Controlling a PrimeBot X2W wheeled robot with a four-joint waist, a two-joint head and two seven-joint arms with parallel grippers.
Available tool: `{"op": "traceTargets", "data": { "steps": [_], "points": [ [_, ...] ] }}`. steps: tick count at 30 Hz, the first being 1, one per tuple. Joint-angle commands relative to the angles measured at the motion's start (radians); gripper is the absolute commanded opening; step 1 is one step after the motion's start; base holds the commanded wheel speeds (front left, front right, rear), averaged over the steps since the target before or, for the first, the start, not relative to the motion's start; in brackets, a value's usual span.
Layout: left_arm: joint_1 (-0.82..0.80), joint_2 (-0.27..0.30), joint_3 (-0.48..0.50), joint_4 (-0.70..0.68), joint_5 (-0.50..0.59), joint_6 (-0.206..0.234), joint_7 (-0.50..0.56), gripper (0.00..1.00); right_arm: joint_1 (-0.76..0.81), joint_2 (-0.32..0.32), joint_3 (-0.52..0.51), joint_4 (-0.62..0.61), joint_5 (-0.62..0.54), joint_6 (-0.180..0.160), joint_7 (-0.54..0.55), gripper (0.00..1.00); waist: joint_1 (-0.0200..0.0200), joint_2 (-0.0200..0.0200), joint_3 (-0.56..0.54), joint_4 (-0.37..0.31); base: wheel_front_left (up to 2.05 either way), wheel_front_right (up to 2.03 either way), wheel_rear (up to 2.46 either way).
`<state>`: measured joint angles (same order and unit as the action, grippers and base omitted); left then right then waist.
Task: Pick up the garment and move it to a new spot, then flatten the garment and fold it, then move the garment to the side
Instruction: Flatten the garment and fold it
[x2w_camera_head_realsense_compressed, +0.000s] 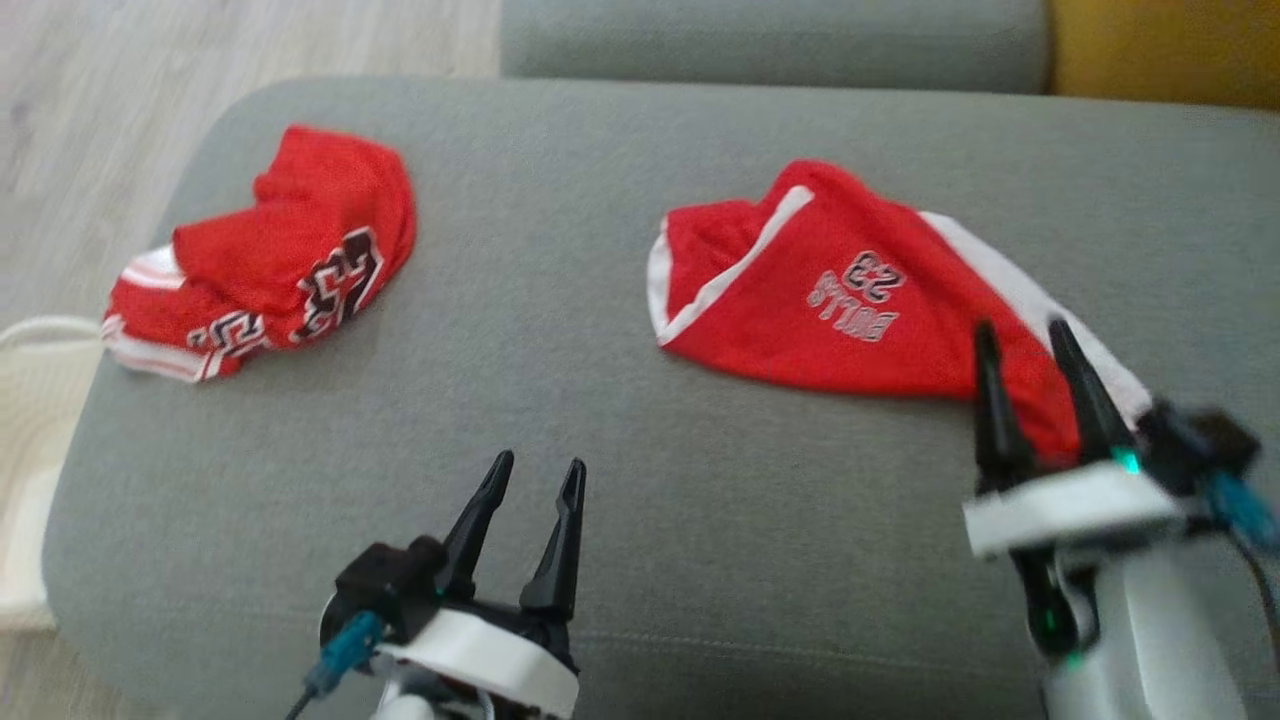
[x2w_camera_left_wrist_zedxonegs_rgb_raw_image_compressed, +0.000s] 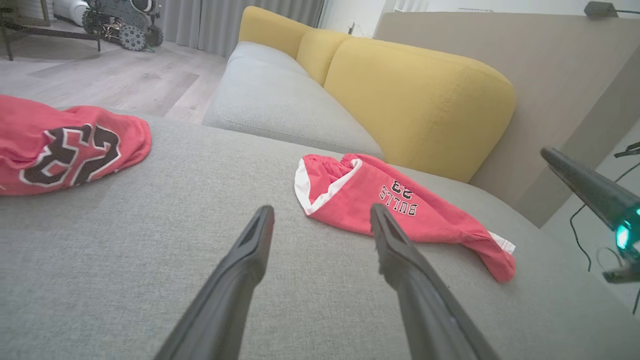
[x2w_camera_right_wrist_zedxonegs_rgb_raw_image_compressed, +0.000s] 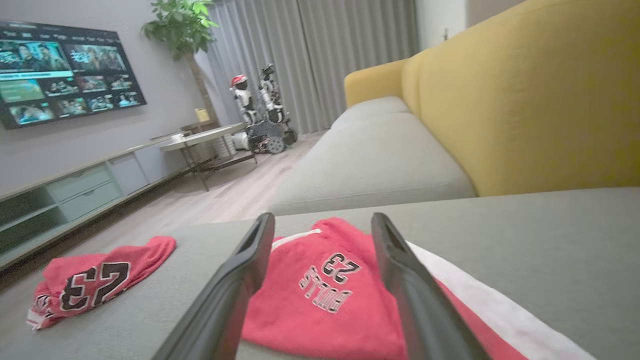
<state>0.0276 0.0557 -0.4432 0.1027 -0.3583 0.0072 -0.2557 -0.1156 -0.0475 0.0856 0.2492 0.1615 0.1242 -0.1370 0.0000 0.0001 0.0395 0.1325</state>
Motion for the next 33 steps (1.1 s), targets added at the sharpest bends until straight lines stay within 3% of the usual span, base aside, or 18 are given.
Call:
{"op": "traceTargets", "data": {
  "steps": [1, 4, 5, 8, 16, 25, 33],
  "points": [
    [-0.066, -0.005, 0.023, -0.03, -0.013, -0.004, -0.006, 1.0, -0.113, -0.003, 0.042, 0.003, 0.006, 0.007, 0.03, 1.0, 0.0, -0.0001, 0.053, 0.056, 0.0, 0.0, 0.0],
    [-0.079, -0.005, 0.011, -0.028, -0.02, -0.007, -0.006, 1.0, -0.19, -0.003, 0.044, 0.063, -0.003, 0.007, 0.064, 1.0, 0.0, -0.0001, 0.079, 0.089, 0.0, 0.0, 0.0],
    [-0.097, -0.005, -0.008, -0.026, -0.032, -0.011, -0.006, 1.0, -0.306, -0.003, 0.019, 0.165, 0.019, 0.007, 0.114, 1.0, 0.0, -0.0001, 0.118, 0.141, 0.0, 0.0, 0.0],
    [-0.108, -0.005, -0.017, -0.026, -0.041, -0.01, -0.006, 1.0, -0.384, -0.003, -0.013, 0.244, 0.05, 0.007, 0.151, 1.0, 0.0, -0.0001, 0.142, 0.171, 0.0, 0.0, 0.0],
    [-0.144, -0.005, -0.053, -0.025, -0.077, -0.005, -0.006, 1.0, -0.645, -0.042, -0.13, 0.548, 0.0, 0.007, 0.275, 1.0, 0.0, -0.0001, 0.217, 0.272, 0.0, 0.0, 0.0],
    [-0.164, -0.005, -0.079, -0.03, -0.1, 0.001, -0.006, 1.0, -0.791, -0.111, -0.21, 0.754, -0.159, 0.007, 0.303, 1.0, 0.0, -0.0001, 0.255, 0.315, 0.0, 0.0, 0.0],
    [-0.167, -0.005, -0.086, -0.025, -0.105, 0.004, -0.006, 1.0, -0.826, -0.104, -0.297, 0.832, -0.277, 0.007, 0.284, 1.0, 0.0, -0.0001, 0.259, 0.31, 0.0, 0.0, 0.0]
  ]
}}
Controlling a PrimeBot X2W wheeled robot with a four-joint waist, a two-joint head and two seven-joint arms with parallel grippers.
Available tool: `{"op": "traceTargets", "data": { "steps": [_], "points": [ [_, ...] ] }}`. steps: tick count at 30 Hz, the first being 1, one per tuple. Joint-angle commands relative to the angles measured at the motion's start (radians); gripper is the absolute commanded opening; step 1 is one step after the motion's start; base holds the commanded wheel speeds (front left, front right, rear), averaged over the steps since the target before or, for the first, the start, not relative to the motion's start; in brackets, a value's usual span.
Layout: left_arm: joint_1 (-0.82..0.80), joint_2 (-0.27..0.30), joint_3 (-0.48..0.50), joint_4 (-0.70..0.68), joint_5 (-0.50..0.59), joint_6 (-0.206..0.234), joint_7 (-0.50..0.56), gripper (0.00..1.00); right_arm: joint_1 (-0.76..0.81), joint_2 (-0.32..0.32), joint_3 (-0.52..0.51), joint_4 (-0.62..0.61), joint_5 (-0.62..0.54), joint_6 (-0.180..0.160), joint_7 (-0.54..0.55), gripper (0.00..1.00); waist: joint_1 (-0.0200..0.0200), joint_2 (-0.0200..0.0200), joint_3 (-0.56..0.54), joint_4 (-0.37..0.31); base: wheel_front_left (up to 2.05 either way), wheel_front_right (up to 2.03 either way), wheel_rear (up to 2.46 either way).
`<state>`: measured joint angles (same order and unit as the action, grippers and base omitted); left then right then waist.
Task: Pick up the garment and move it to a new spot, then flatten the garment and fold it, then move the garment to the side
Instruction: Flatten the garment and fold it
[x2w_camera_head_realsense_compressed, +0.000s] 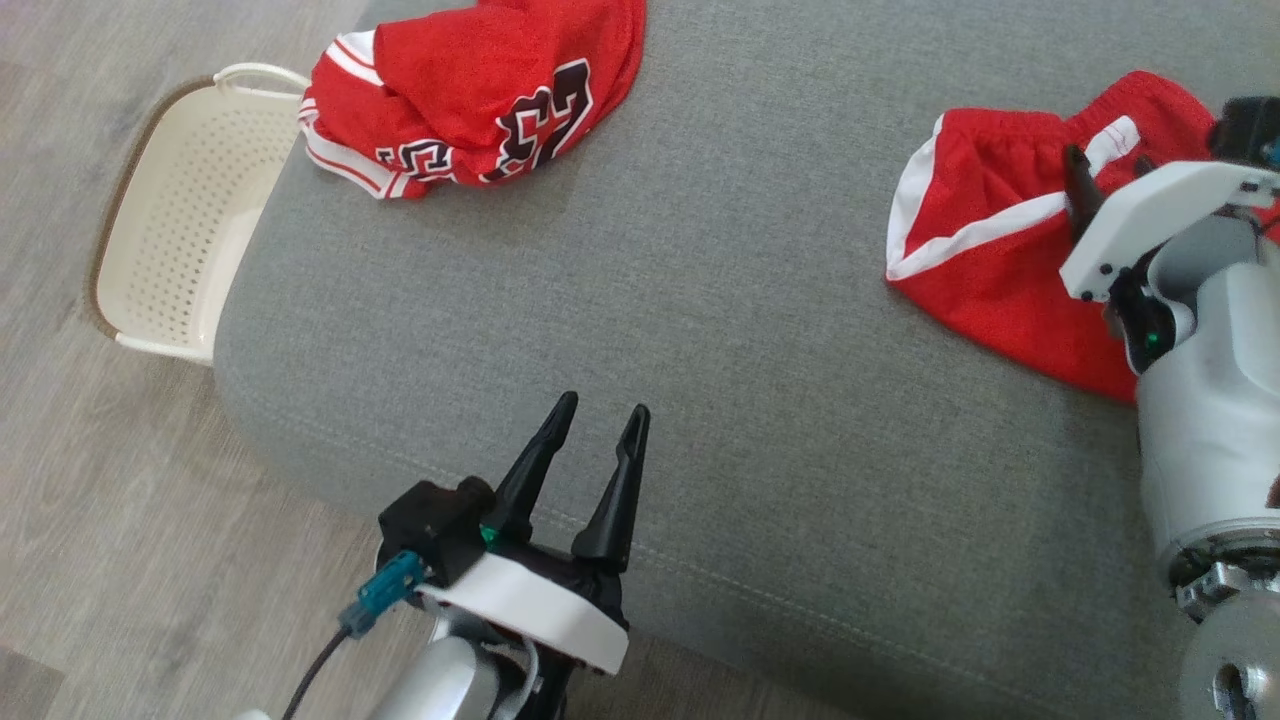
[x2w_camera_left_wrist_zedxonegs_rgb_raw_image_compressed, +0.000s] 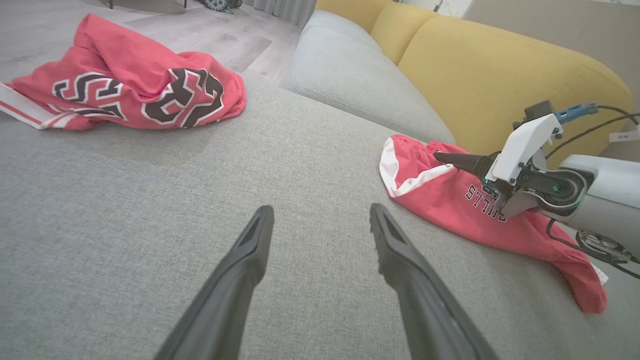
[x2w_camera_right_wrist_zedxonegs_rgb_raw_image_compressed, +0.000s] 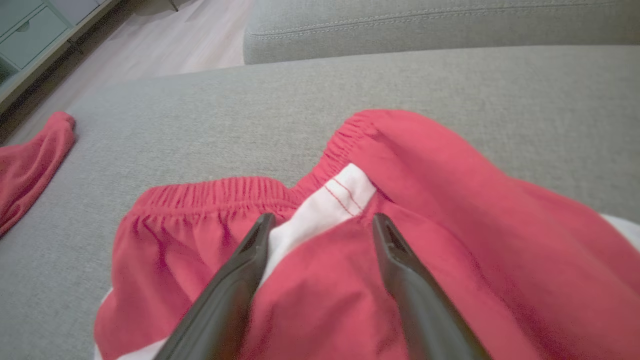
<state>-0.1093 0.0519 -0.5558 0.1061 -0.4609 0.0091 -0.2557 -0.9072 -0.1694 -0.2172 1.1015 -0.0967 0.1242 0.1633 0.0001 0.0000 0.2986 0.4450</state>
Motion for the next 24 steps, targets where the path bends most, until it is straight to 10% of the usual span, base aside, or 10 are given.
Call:
{"op": "traceTargets", "data": {
  "steps": [1, 2, 3, 16, 24],
  "points": [
    [-0.03, -0.002, 0.026, -0.028, -0.002, 0.002, -0.006, 1.0, -0.035, 0.021, -0.008, -0.013, -0.031, 0.007, -0.017, 1.0, -0.0001, 0.0, 0.0, -0.004, 0.0, 0.0, 0.0],
    [-0.031, -0.002, 0.025, -0.027, -0.002, 0.002, -0.006, 1.0, -0.036, 0.026, -0.021, -0.008, -0.043, 0.007, -0.018, 0.37, -0.0001, 0.0, 0.0, -0.006, 0.0, 0.0, 0.0],
    [-0.031, -0.002, 0.026, -0.027, -0.002, 0.002, -0.006, 1.0, -0.036, 0.033, -0.03, -0.004, -0.053, 0.007, -0.023, 0.0, -0.0001, 0.0, -0.001, -0.009, 0.0, 0.0, 0.0],
    [-0.009, -0.002, 0.045, -0.007, 0.02, -0.001, -0.006, 1.0, -0.016, 0.106, -0.049, 0.015, -0.053, 0.007, -0.245, 0.0, -0.0001, 0.0, -0.084, -0.105, 0.0, 0.0, 0.0],
    [0.032, -0.002, 0.069, 0.002, 0.034, 0.003, -0.006, 1.0, 0.068, 0.119, 0.136, -0.016, 0.116, 0.007, -0.398, 0.0, -0.0001, 0.0, -0.176, -0.201, 0.0, 0.0, 0.0]
  ]
}}
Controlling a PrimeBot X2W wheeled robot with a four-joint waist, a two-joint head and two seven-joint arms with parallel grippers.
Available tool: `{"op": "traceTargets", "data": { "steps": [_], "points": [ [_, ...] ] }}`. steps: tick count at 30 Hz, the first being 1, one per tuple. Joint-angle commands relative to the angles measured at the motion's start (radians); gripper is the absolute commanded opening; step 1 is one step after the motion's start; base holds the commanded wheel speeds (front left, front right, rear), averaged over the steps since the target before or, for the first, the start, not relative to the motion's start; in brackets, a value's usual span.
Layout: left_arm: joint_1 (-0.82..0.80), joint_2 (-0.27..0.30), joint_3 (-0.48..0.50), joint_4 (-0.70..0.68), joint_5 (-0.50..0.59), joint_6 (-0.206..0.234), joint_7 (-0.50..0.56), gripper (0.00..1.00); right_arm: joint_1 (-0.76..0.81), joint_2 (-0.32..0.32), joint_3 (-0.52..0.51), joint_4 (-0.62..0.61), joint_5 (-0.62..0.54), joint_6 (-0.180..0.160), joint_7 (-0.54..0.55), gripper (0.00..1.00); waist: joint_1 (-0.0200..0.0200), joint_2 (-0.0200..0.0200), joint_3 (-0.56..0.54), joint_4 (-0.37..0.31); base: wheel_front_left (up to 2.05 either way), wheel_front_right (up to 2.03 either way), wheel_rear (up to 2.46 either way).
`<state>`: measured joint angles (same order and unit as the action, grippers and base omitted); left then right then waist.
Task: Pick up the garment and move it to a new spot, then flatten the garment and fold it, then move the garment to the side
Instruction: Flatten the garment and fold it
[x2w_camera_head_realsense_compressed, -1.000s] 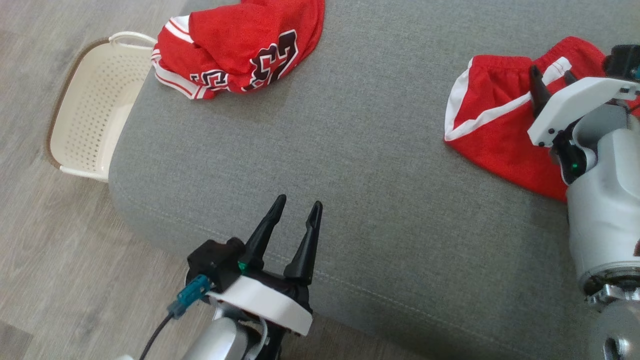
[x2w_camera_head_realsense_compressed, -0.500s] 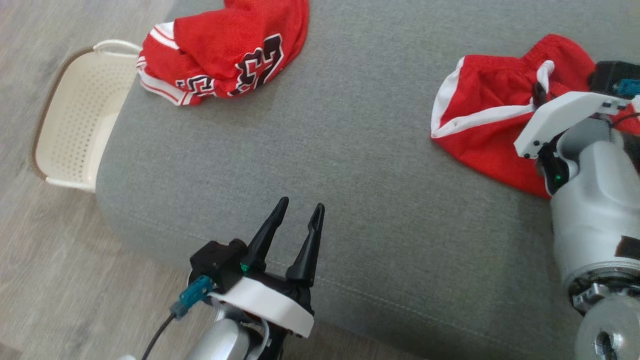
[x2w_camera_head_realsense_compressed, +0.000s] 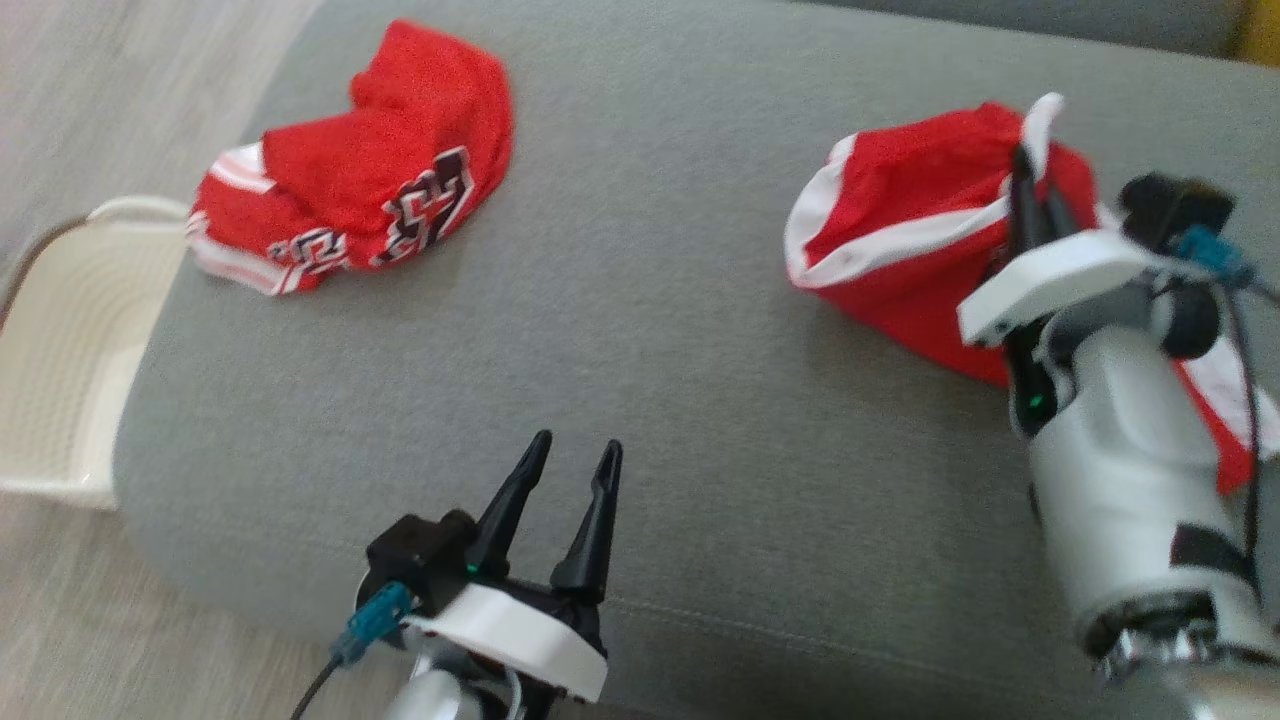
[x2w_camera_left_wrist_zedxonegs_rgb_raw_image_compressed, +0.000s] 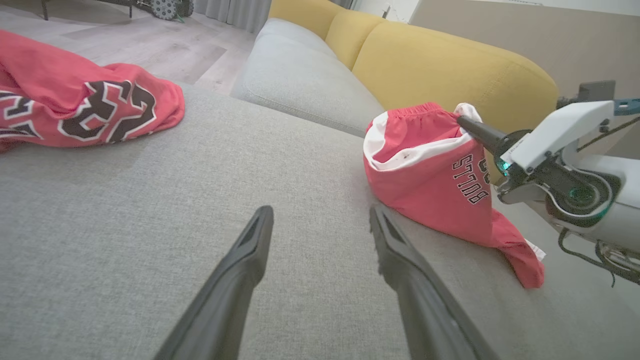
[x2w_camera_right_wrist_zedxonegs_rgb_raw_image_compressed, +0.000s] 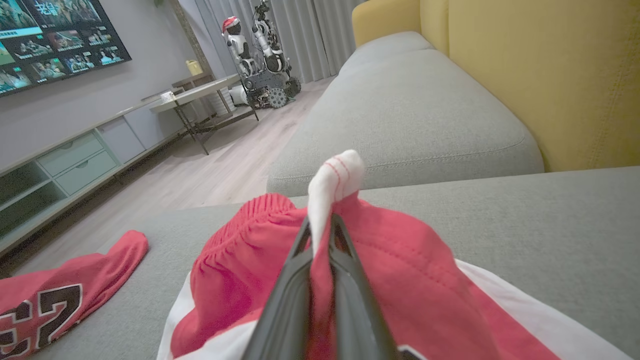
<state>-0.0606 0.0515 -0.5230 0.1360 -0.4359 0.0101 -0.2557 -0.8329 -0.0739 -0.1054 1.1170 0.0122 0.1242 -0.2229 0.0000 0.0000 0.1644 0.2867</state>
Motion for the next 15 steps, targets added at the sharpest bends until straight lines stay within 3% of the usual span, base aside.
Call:
{"op": "traceTargets", "data": {
  "steps": [1, 3, 6, 9, 13, 14, 15],
  "points": [
    [-0.01, -0.001, 0.041, -0.028, 0.01, 0.004, -0.006, 1.0, 0.017, 0.023, 0.071, -0.052, 0.048, 0.007, -0.019, 0.0, 0.0, 0.0, -0.052, -0.058, 0.0, 0.0, 0.0],
    [0.0, -0.001, 0.05, -0.029, 0.015, 0.007, -0.006, 1.0, 0.076, 0.023, 0.146, -0.11, 0.117, 0.007, -0.027, 0.0, 0.0, 0.0, -0.072, -0.09, 0.0, 0.0, 0.0],
    [0.015, -0.001, 0.061, -0.033, 0.021, 0.01, -0.006, 1.0, 0.18, 0.023, 0.218, -0.211, 0.124, 0.007, -0.032, 0.0, 0.0, 0.0, -0.091, -0.134, 0.0, 0.0, 0.0],
    [0.028, -0.001, 0.067, -0.033, 0.027, 0.01, -0.006, 1.0, 0.293, 0.023, 0.231, -0.305, 0.073, 0.007, -0.022, 0.0, 0.0, 0.0, -0.109, -0.172, 0.0, 0.0, 0.0],
    [0.041, -0.001, 0.07, -0.033, 0.031, 0.012, -0.006, 1.0, 0.463, 0.024, 0.209, -0.446, 0.099, 0.007, 0.049, 0.0, 0.0, 0.0, -0.126, -0.209, 0.0, 0.0, 0.0],
    [0.043, -0.001, 0.072, -0.033, 0.031, 0.013, -0.006, 1.0, 0.505, 0.024, 0.196, -0.488, 0.107, 0.007, 0.062, 0.81, 0.0, 0.0, -0.129, -0.218, 0.0, 0.0, 0.0],
    [0.045, -0.001, 0.073, -0.034, 0.032, 0.013, -0.006, 1.0, 0.548, 0.024, 0.189, -0.527, 0.129, 0.007, 0.081, 1.0, 0.0, 0.0, -0.132, -0.226, 0.0, 0.0, 0.0]
  ]
}}
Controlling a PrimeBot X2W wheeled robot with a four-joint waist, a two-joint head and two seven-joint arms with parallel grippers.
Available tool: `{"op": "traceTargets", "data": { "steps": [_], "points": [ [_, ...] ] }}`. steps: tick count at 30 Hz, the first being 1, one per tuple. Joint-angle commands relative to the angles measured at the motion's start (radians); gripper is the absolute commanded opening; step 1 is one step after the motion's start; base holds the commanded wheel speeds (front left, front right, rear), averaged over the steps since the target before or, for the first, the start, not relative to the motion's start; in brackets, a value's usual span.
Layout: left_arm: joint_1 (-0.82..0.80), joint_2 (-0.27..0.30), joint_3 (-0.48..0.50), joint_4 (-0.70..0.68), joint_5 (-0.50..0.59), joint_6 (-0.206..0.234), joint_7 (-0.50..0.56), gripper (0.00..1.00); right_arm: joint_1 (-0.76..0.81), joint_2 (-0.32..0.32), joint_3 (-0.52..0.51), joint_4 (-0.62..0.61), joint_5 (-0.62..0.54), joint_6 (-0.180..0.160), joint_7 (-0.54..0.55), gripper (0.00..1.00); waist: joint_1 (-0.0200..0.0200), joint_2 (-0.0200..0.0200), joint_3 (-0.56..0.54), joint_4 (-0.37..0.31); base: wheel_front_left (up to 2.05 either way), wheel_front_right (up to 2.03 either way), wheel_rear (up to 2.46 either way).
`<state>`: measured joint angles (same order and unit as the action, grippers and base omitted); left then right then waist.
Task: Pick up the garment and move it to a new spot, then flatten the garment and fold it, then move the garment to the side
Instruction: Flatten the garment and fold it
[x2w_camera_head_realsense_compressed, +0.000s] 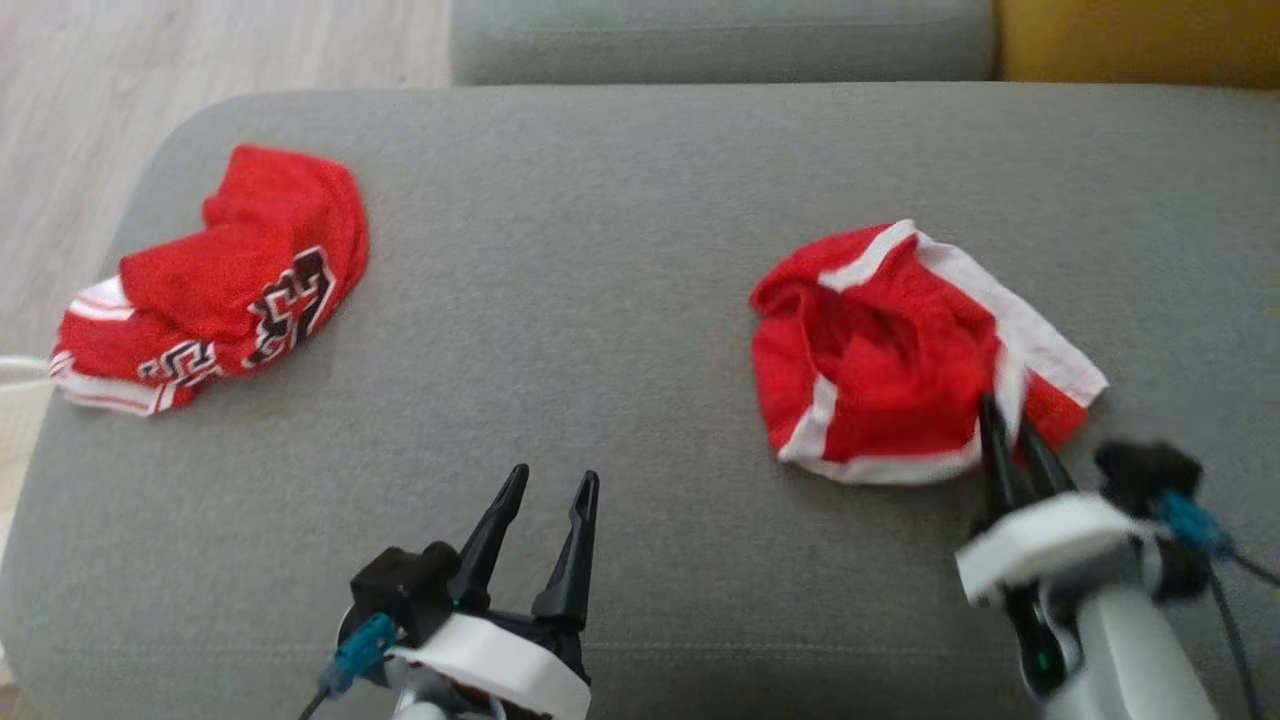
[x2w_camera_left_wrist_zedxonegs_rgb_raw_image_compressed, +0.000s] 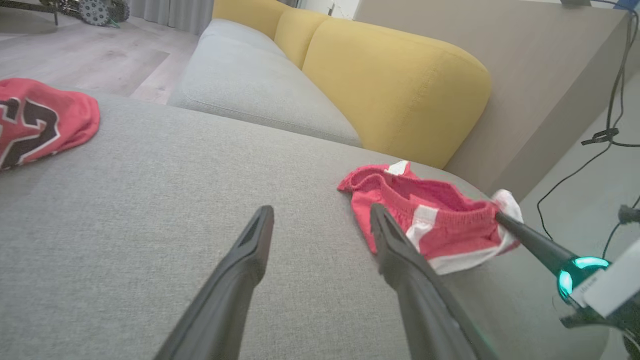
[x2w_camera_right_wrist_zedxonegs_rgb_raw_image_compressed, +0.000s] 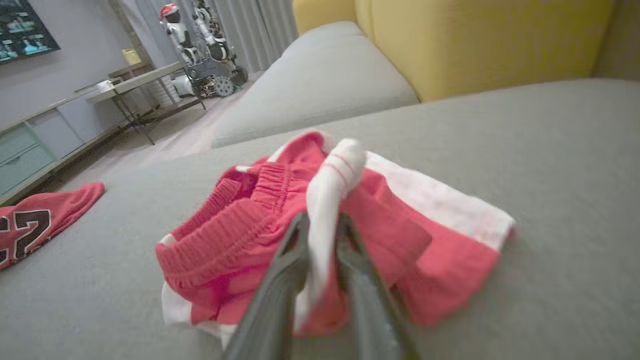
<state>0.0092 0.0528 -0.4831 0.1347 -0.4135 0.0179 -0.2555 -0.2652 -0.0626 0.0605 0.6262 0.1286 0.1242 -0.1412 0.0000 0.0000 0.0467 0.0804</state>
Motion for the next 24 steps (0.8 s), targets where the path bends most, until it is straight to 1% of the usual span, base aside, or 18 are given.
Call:
{"op": "traceTargets", "data": {
  "steps": [1, 5, 7, 11, 13, 16, 19, 22, 24],
  "points": [
    [-0.023, -0.003, 0.035, -0.033, 0.01, 0.005, -0.006, 1.0, 0.022, 0.012, 0.021, -0.072, 0.036, 0.007, 0.022, 1.0, 0.0, 0.0, -0.016, -0.027, 0.0, 0.0, 0.0],
    [-0.019, -0.003, 0.039, -0.032, 0.012, 0.004, -0.006, 1.0, 0.147, 0.012, -0.044, -0.2, 0.07, 0.007, 0.079, 1.0, 0.0, 0.0, -0.023, -0.053, 0.0, 0.0, 0.0],
    [-0.021, -0.003, 0.04, -0.033, 0.013, 0.003, -0.006, 1.0, 0.189, 0.012, -0.057, -0.259, 0.096, 0.007, 0.095, 1.0, 0.0, 0.0, -0.024, -0.064, 0.0, 0.0, 0.0],
    [-0.026, -0.003, 0.043, -0.034, 0.016, 0.0, -0.006, 1.0, 0.243, 0.012, -0.082, -0.376, 0.115, 0.007, 0.077, 1.0, 0.0, 0.0, -0.027, -0.084, 0.0, 0.0, 0.0],
    [-0.028, -0.003, 0.044, -0.036, 0.017, -0.002, -0.006, 1.0, 0.274, 0.012, -0.076, -0.427, 0.122, 0.007, 0.052, 1.0, 0.0, 0.0, -0.029, -0.091, 0.0, 0.0, 0.0],
    [-0.029, -0.003, 0.045, -0.039, 0.017, -0.002, -0.006, 1.0, 0.332, 0.012, -0.066, -0.467, 0.172, 0.007, 0.006, 1.0, 0.0, 0.0, -0.033, -0.099, 0.0, 0.0, 0.0],
    [-0.026, -0.003, 0.048, -0.043, 0.017, -0.001, -0.006, 1.0, 0.371, 0.012, -0.026, -0.496, 0.18, 0.007, -0.061, 1.0, 0.0, 0.0, -0.035, -0.11, 0.0, 0.0, 0.0],
    [-0.028, -0.003, 0.047, -0.043, 0.028, -0.004, -0.006, 1.0, 0.388, 0.012, -0.012, -0.498, 0.181, 0.007, -0.088, 1.0, 0.0, 0.0, -0.026, -0.124, 0.0, 0.0, 0.0],
    [-0.043, -0.003, 0.038, -0.032, 0.065, -0.017, -0.006, 1.0, 0.382, 0.012, -0.012, -0.496, 0.183, 0.007, -0.096, 1.0, 0.0, 0.0, -0.018, -0.136, 0.0, 0.0, 0.0]
  ]
}}
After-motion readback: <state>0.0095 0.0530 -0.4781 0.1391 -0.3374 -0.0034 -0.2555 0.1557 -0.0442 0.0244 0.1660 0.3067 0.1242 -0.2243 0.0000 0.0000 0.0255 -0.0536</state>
